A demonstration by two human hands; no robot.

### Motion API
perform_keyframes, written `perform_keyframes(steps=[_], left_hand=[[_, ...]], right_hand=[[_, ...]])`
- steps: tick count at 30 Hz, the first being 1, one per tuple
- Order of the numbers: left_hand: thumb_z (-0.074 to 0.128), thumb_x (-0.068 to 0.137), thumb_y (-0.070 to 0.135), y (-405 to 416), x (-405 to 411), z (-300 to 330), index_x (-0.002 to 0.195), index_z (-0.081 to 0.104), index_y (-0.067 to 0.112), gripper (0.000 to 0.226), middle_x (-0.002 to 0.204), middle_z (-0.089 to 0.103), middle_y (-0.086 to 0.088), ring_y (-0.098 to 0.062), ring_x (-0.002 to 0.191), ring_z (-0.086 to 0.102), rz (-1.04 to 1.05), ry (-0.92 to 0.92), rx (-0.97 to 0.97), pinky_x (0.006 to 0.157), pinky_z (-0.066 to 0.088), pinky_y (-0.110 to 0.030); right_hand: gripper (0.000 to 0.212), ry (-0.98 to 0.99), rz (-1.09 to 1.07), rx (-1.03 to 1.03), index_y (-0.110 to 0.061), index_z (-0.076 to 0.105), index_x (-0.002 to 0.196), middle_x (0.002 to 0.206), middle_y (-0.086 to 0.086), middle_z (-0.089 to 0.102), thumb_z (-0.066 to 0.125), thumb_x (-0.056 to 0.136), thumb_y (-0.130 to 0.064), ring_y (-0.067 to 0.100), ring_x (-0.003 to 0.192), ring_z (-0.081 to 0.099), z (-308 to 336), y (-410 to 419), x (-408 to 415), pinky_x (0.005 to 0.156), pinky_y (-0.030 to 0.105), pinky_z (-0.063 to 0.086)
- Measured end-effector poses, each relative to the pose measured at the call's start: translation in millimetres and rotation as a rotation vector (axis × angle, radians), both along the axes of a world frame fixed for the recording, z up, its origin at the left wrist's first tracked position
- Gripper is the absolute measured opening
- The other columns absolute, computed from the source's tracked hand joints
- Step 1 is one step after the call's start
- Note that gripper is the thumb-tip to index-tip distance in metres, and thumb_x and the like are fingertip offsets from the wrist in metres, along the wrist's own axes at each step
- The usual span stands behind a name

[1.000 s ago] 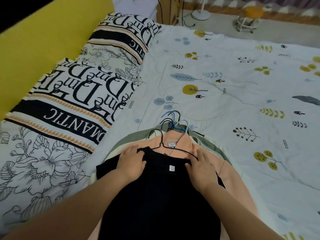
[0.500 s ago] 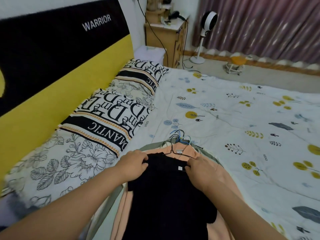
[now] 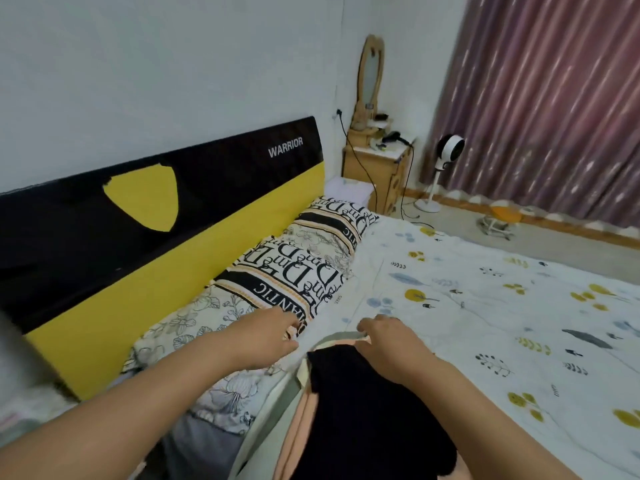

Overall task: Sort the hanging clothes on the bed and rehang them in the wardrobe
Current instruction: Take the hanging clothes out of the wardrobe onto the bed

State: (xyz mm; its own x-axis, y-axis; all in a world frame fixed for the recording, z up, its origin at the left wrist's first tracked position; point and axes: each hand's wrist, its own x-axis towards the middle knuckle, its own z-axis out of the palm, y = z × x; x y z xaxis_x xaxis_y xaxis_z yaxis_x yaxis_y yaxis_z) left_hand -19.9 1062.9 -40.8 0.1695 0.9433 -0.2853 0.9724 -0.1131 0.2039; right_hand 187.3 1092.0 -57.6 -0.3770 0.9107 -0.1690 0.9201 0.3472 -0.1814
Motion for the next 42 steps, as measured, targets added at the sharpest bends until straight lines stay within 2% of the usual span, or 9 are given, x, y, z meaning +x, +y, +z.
perform_keyframes(steps=[2,8,15,21,32,42], left_hand=[[0.043,0.096,0.037,-17.0,-10.5,18.8,0.14,0.036,0.02,0.047,0.145,0.037,-0.003,-0.021,0.131,0.038,0.035,0.026,0.032,0.106,0.035,-0.035],[0.043,0.097,0.038,-72.0,-31.7,62.5,0.141,0.033,0.021,0.048,0.145,0.037,-0.003,-0.022,0.13,0.039,0.21,0.061,0.092,0.104,0.035,-0.034],[0.042,0.096,0.041,-148.1,-27.5,78.6,0.142,0.031,0.021,0.051,0.14,0.04,-0.005,-0.025,0.127,0.042,0.45,0.15,0.095,0.102,0.037,-0.036],[0.043,0.095,0.04,-234.3,-13.5,88.5,0.142,0.031,0.022,0.051,0.141,0.04,-0.005,-0.025,0.127,0.042,0.668,0.148,0.122,0.103,0.037,-0.036],[0.043,0.095,0.04,-425.2,-20.3,107.5,0.142,0.031,0.024,0.05,0.142,0.039,-0.003,-0.022,0.126,0.043,1.045,0.173,0.074,0.103,0.036,-0.033],[0.041,0.096,0.044,-631.8,-44.0,122.6,0.145,0.023,0.026,0.055,0.148,0.028,0.002,-0.019,0.13,0.038,1.357,0.193,0.066,0.107,0.032,-0.031]], right_hand=[[0.04,-0.003,0.06,0.006,-0.015,0.046,0.132,0.129,0.011,0.049,0.04,0.097,-0.033,0.029,0.12,0.045,17.7,-4.9,-11.6,0.098,0.039,0.041],[0.043,-0.014,0.237,0.04,-0.014,0.044,0.134,0.133,0.012,0.047,0.044,0.097,-0.035,0.028,0.12,0.047,62.2,-20.7,-39.9,0.098,0.038,0.043],[0.05,0.018,0.497,0.093,-0.016,0.035,0.141,0.14,0.009,0.043,0.046,0.096,-0.036,0.027,0.124,0.046,89.8,-52.7,-56.3,0.1,0.04,0.042],[0.056,0.055,0.736,0.134,-0.019,0.027,0.145,0.145,0.007,0.038,0.045,0.096,-0.039,0.026,0.13,0.039,103.4,-101.4,-78.6,0.105,0.039,0.037],[0.054,0.154,1.121,0.132,-0.019,0.029,0.144,0.145,0.007,0.037,0.045,0.096,-0.036,0.028,0.13,0.038,124.6,-248.5,-161.7,0.104,0.037,0.037],[0.055,0.254,1.447,0.095,-0.021,0.026,0.146,0.148,0.003,0.032,0.045,0.097,-0.036,0.026,0.131,0.036,141.3,-442.7,-247.3,0.106,0.034,0.034]])
